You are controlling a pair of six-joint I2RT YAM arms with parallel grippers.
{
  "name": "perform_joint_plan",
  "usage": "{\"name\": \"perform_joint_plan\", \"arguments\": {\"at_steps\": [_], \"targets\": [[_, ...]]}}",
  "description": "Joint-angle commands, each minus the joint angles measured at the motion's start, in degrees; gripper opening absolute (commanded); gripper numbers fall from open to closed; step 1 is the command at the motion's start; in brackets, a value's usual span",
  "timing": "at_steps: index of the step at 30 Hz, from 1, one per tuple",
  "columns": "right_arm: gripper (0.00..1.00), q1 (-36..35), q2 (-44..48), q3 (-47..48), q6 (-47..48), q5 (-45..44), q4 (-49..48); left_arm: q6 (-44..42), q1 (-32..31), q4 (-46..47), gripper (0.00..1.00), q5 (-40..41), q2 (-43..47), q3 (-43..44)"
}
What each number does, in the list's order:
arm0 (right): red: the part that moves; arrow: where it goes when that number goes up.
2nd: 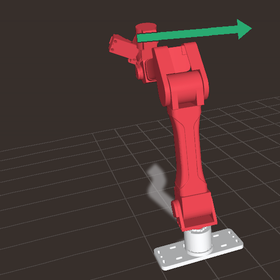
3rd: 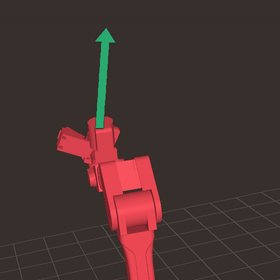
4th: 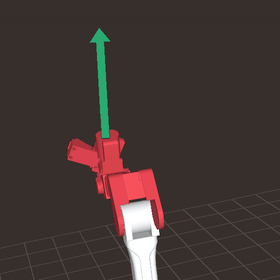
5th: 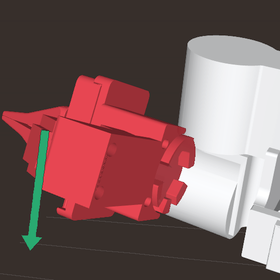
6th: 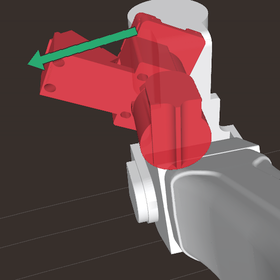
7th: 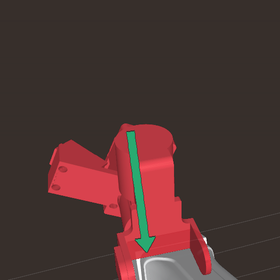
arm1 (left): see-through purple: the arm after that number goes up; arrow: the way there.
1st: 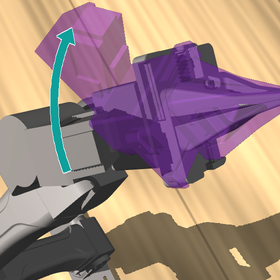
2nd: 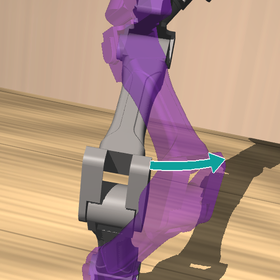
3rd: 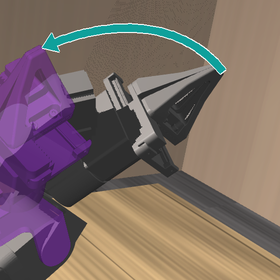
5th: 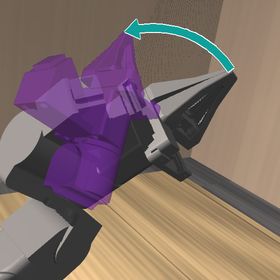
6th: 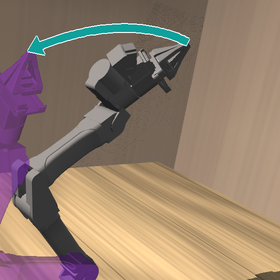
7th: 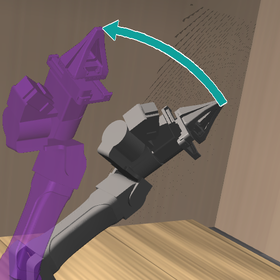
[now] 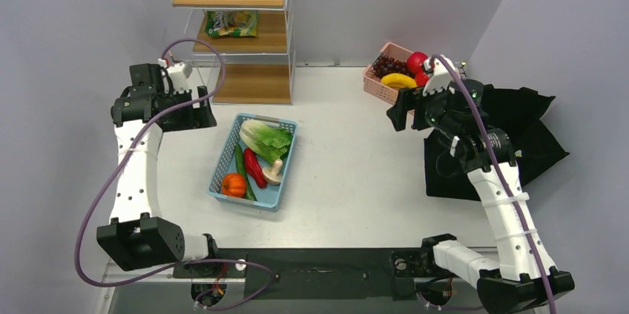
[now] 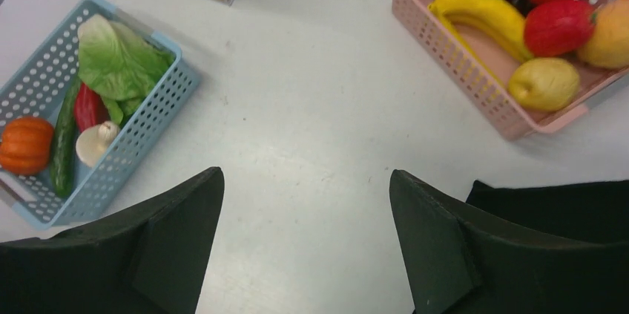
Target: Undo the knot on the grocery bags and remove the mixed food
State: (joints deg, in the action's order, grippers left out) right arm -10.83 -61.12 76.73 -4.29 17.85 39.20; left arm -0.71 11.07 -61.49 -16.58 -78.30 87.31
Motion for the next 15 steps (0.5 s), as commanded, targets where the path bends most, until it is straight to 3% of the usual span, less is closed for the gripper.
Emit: {"name": "perform_joint_plan", "arguments": {"at_steps": [1,15], "targets": [[0.79,-1.35,4.04,-3.71,-2.34,0.25,-1.65,-0.76,-4.18,5.11,0.82,6.85,5.47,-2.28],[0.79,-1.14,6.89,-7.74,-1.43,0.33,-1.73,2.21,-5.66,5.73,0.82,6.28,5.18,-1.09]]}}
